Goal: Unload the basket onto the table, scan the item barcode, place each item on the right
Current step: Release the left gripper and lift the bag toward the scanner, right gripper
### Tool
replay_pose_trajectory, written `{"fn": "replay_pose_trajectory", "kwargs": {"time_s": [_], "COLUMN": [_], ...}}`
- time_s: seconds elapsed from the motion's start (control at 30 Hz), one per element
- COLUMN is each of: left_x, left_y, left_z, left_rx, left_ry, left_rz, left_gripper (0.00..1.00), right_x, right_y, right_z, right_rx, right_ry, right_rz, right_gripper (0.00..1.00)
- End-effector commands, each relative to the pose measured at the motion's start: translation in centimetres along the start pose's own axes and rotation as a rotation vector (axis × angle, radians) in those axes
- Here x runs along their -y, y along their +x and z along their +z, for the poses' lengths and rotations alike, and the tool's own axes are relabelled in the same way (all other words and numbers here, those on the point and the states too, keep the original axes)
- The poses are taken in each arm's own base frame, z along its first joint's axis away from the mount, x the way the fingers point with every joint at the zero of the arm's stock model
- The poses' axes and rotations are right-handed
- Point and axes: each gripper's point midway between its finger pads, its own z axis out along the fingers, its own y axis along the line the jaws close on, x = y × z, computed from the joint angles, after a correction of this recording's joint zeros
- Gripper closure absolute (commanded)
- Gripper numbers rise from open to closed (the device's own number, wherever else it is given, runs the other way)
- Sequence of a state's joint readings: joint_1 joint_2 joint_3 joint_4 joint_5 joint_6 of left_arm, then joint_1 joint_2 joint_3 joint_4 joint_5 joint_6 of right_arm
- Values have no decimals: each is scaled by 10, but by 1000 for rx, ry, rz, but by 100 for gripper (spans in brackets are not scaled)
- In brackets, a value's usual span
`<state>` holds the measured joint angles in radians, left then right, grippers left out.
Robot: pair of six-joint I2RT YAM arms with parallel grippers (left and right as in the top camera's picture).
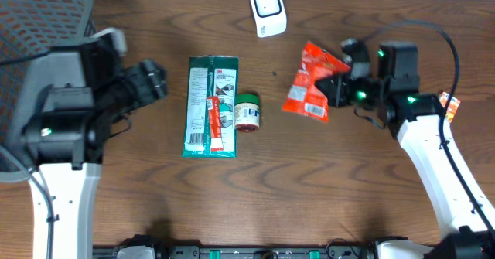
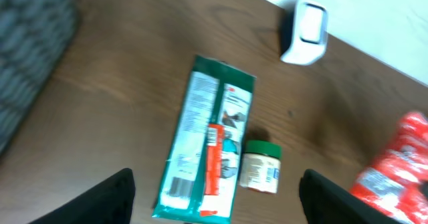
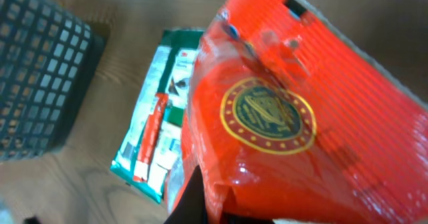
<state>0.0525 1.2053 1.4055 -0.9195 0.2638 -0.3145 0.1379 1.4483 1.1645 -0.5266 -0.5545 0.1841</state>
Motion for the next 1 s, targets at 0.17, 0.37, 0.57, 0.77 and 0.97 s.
{"fn": "replay_pose_trajectory", "kwargs": {"time_s": [0.17,0.37,0.57,0.77,0.97], "left_x": [-24,-24,-24,-24,-24], "left_y": [-8,-8,-8,-8,-8], "left_z": [-4,-4,-4,-4,-4], "left_rx": [17,18,18,18,17], "left_ry": [-50,-50,-50,-50,-50], "left_rz": [-54,-54,-54,-54,-54], "left_gripper": [19,18,18,18,18], "right_x": [-74,-96,-94,-86,-74], "right_y": [-91,-145,-180,-193,-207], "right_z": [-43,-56,-31,25,82], "right_rx": [119,131,184,200,222], "right_ry": [190,366,534,675,839], "right_rz": [-219,-303,-437,-572,-758], "right_gripper": [99,99,99,99,99]}}
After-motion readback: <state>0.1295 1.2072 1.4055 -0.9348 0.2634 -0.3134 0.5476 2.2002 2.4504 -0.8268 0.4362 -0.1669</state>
